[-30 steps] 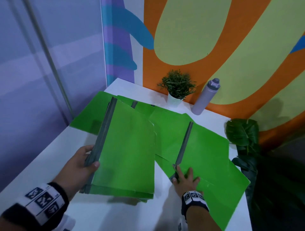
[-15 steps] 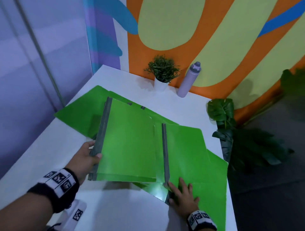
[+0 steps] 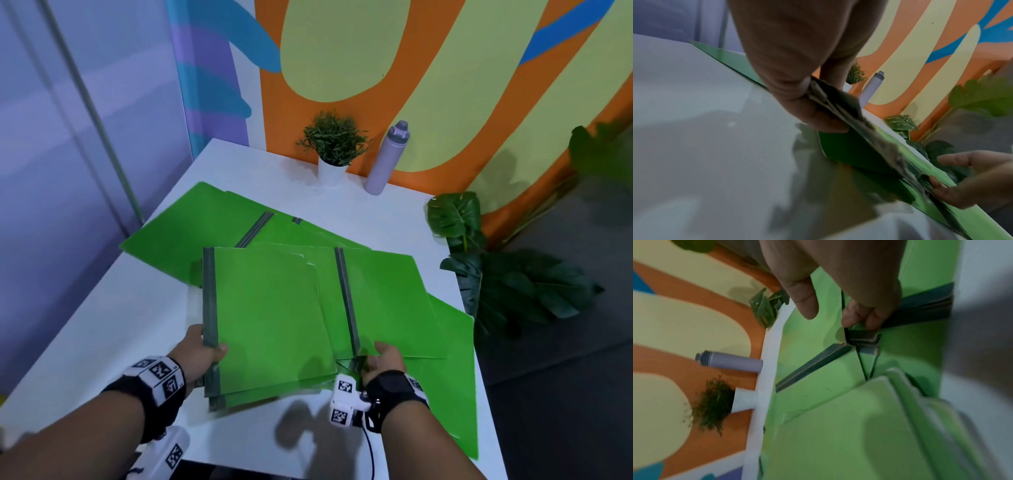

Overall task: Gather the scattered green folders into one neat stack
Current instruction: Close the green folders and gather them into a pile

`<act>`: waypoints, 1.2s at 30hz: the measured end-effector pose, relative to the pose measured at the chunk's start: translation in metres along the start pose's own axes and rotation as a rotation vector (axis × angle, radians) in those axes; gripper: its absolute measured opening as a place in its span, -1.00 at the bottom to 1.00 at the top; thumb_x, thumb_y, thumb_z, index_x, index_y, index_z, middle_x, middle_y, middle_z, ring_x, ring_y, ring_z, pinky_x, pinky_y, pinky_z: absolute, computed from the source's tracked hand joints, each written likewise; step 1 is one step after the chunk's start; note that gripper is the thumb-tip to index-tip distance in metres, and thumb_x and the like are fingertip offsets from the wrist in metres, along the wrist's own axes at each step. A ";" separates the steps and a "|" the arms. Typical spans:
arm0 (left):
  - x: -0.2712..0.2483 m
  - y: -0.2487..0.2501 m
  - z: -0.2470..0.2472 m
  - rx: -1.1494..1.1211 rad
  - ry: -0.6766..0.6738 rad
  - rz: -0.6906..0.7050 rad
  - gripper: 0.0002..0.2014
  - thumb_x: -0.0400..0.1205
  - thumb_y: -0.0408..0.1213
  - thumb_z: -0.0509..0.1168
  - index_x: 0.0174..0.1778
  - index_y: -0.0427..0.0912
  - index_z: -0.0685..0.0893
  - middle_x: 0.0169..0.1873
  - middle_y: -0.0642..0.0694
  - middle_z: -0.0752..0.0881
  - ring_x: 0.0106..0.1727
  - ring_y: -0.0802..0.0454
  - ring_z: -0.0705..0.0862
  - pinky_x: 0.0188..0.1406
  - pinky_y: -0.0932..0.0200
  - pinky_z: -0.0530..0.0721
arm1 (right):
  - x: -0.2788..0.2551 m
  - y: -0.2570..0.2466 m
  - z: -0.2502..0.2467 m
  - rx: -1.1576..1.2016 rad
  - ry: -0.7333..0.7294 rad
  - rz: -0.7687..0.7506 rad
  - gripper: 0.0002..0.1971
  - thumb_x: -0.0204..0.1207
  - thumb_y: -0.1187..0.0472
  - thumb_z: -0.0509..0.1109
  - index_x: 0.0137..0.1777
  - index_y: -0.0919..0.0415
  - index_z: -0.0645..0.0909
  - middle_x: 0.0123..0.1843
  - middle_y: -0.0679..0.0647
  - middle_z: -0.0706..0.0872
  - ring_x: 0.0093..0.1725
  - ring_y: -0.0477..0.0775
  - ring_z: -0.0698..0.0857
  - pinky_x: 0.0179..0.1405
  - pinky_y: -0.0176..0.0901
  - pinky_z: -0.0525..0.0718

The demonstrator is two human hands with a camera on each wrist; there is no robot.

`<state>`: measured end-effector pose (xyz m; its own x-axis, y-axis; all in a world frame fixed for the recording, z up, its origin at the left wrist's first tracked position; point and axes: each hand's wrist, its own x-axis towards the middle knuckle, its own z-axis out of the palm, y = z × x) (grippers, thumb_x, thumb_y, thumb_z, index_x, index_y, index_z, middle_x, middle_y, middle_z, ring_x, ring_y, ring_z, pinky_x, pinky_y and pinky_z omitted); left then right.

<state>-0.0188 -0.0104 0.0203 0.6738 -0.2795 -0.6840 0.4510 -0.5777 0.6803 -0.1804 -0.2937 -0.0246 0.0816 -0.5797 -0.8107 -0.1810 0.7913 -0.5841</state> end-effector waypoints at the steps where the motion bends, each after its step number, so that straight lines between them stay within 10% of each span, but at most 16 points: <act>1: 0.000 0.001 0.000 0.007 -0.006 0.016 -0.57 0.61 -0.38 0.33 0.32 -0.16 0.32 -0.04 -0.29 0.54 -0.10 -0.18 0.55 -0.09 -0.10 0.62 | -0.008 -0.003 0.005 0.044 -0.049 0.039 -0.60 0.52 0.23 0.32 0.32 0.37 0.48 -0.21 0.13 0.53 -0.25 0.12 0.54 0.03 0.09 0.66; 5: 0.003 0.009 -0.008 -0.040 0.038 0.077 -0.63 0.63 -0.39 0.29 0.29 -0.14 0.33 0.05 -0.24 0.54 0.05 -0.20 0.55 0.24 -0.29 0.61 | -0.033 -0.022 0.015 0.220 -0.199 0.056 -0.56 0.66 0.20 0.20 0.48 0.38 0.32 0.28 0.33 0.55 0.28 0.30 0.54 0.46 0.26 0.40; 8: 0.007 0.021 -0.020 -0.184 0.121 0.108 -0.64 0.63 -0.41 0.27 0.29 -0.09 0.35 0.10 -0.18 0.52 0.17 -0.23 0.54 0.24 -0.25 0.55 | -0.057 -0.046 0.022 0.307 -0.310 -0.034 -0.46 0.67 0.26 0.16 0.62 0.30 0.12 0.64 0.39 0.13 0.61 0.36 0.18 0.56 0.27 0.25; 10: 0.011 0.028 -0.030 -0.242 0.206 0.153 -0.60 0.63 -0.43 0.27 0.36 -0.17 0.37 0.11 -0.23 0.53 0.12 -0.24 0.54 0.21 -0.29 0.58 | -0.070 -0.065 0.028 0.344 -0.385 -0.111 -0.43 0.65 0.28 0.20 0.63 0.24 0.13 0.61 0.35 0.19 0.53 0.27 0.35 0.48 0.11 0.42; 13: 0.011 0.041 -0.038 -0.326 0.294 0.227 -0.60 0.62 -0.49 0.26 0.35 -0.20 0.36 0.03 -0.23 0.49 0.04 -0.23 0.51 0.21 -0.35 0.58 | -0.091 -0.084 0.041 0.350 -0.451 -0.229 -0.44 0.60 0.31 0.26 0.59 0.25 0.22 0.34 0.16 0.42 -0.21 -0.03 0.48 -0.24 -0.22 0.61; 15: 0.008 0.050 -0.035 -0.388 0.257 0.274 -0.59 0.64 -0.50 0.24 0.35 -0.11 0.34 0.04 -0.20 0.47 0.04 -0.20 0.50 0.19 -0.29 0.57 | -0.104 -0.087 0.054 0.259 -0.521 -0.290 -0.33 0.56 0.41 0.27 0.63 0.20 0.08 0.35 0.17 0.35 -0.14 0.03 0.51 -0.36 -0.19 0.66; 18: 0.000 0.060 -0.021 -0.464 0.149 0.336 -0.54 0.66 -0.47 0.22 0.43 -0.03 0.30 -0.02 -0.07 0.49 -0.03 -0.04 0.52 0.16 -0.16 0.53 | -0.122 -0.068 0.071 0.082 -0.585 -0.381 -0.01 0.48 0.61 0.27 0.65 -0.12 -0.21 0.67 0.20 -0.09 0.54 0.26 0.31 0.38 0.39 0.43; 23: -0.009 0.065 0.007 -0.535 0.023 0.333 -0.55 0.60 -0.45 0.32 0.32 -0.04 0.33 0.06 -0.22 0.63 -0.01 -0.13 0.65 -0.03 -0.14 0.70 | -0.118 -0.013 0.079 -0.219 -0.560 -0.367 0.15 0.40 0.61 0.38 0.59 -0.35 -0.26 0.70 0.25 -0.15 0.56 0.25 0.30 0.43 0.34 0.32; 25: -0.007 0.063 0.015 -0.551 0.018 0.296 -0.38 0.56 -0.46 0.38 0.47 -0.04 0.28 0.16 -0.24 0.64 0.00 -0.12 0.70 -0.01 -0.21 0.73 | -0.107 0.001 0.074 -0.253 -0.607 -0.302 0.12 0.43 0.57 0.39 0.63 -0.22 -0.29 0.66 0.29 0.11 0.27 0.16 0.55 0.29 0.21 0.47; 27: -0.004 0.059 0.020 -0.550 0.033 0.269 -0.21 0.48 -0.47 0.46 0.54 0.04 0.22 0.33 -0.34 0.55 0.08 -0.20 0.72 0.06 -0.28 0.74 | -0.096 0.012 0.068 -0.352 -0.653 -0.287 0.07 0.42 0.51 0.43 0.67 -0.03 -0.25 0.10 0.24 0.57 -0.19 0.04 0.59 -0.04 0.02 0.60; 29: -0.001 0.059 0.023 -0.515 0.044 0.254 -0.12 0.45 -0.50 0.49 0.57 0.08 0.17 0.34 -0.39 0.52 0.08 -0.27 0.70 0.10 -0.36 0.72 | -0.093 0.018 0.061 -0.508 -0.656 -0.266 0.01 0.44 0.43 0.46 0.67 0.15 -0.21 -0.24 0.14 0.48 -0.35 0.02 0.53 -0.17 -0.08 0.59; 32: 0.002 0.063 0.026 -0.444 0.026 0.256 -0.19 0.51 -0.57 0.40 0.56 0.04 0.15 0.06 -0.38 0.59 -0.06 -0.32 0.68 0.14 -0.43 0.68 | -0.092 0.014 0.056 -0.782 -0.611 -0.298 -0.10 0.45 0.21 0.49 0.64 0.30 -0.02 0.15 0.18 0.62 0.07 0.12 0.65 0.15 -0.03 0.60; 36: 0.001 0.067 0.026 -0.362 -0.126 0.292 -0.46 0.59 -0.59 0.28 0.41 -0.12 0.28 -0.01 -0.27 0.52 -0.05 -0.21 0.59 0.14 -0.32 0.66 | -0.069 -0.018 0.048 -0.875 -0.287 -0.552 -0.07 0.46 -0.09 0.43 0.68 0.08 -0.06 0.70 0.15 0.02 0.64 0.23 0.15 0.58 0.19 0.22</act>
<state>-0.0032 -0.0697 0.0583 0.7364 -0.4939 -0.4624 0.4439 -0.1632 0.8811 -0.1355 -0.2585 0.0394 0.5734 -0.6571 -0.4894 -0.6789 -0.0466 -0.7328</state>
